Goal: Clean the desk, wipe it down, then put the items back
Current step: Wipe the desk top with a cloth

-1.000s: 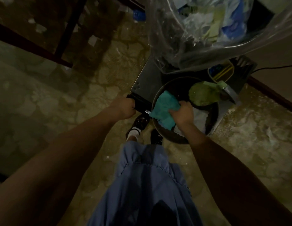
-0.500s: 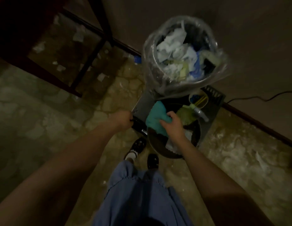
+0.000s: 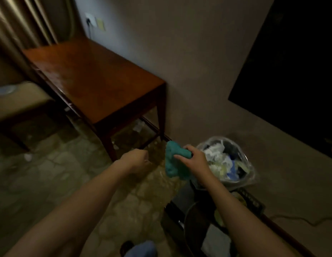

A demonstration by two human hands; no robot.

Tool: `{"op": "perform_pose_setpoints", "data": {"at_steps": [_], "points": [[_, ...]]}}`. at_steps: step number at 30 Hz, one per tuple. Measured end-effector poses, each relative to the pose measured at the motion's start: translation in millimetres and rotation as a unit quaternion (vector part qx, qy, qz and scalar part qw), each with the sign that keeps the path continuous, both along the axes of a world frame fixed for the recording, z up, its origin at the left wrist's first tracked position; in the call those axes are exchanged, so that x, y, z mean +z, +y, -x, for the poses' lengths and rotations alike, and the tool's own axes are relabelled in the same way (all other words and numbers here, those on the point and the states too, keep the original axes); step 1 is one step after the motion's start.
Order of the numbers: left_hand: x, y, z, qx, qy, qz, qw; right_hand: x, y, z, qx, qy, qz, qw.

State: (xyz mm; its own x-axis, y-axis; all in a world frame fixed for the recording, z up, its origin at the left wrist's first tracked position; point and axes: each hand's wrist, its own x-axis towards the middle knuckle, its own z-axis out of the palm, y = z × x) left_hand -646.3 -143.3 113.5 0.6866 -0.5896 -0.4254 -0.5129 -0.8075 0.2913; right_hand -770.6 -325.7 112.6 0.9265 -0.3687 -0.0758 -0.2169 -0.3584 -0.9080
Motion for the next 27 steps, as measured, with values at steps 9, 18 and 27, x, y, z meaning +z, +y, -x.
{"op": "perform_pose_setpoints", "data": {"at_steps": [9,18,27], "points": [[46.2,149.5,-112.0,0.079,-0.072,0.014,0.994,51.7,131.7,-166.6,0.126,-0.052,-0.031,0.99],[60.5,301.1,-204.1,0.216,-0.087,-0.019,0.972,60.5,247.4,-311.1,0.189,-0.081,-0.063,0.977],[39.8,381.9,-359.6,0.235,-0.071,-0.08,0.966,32.7,315.4,-485.7,0.228,-0.073,-0.06,0.969]]}}
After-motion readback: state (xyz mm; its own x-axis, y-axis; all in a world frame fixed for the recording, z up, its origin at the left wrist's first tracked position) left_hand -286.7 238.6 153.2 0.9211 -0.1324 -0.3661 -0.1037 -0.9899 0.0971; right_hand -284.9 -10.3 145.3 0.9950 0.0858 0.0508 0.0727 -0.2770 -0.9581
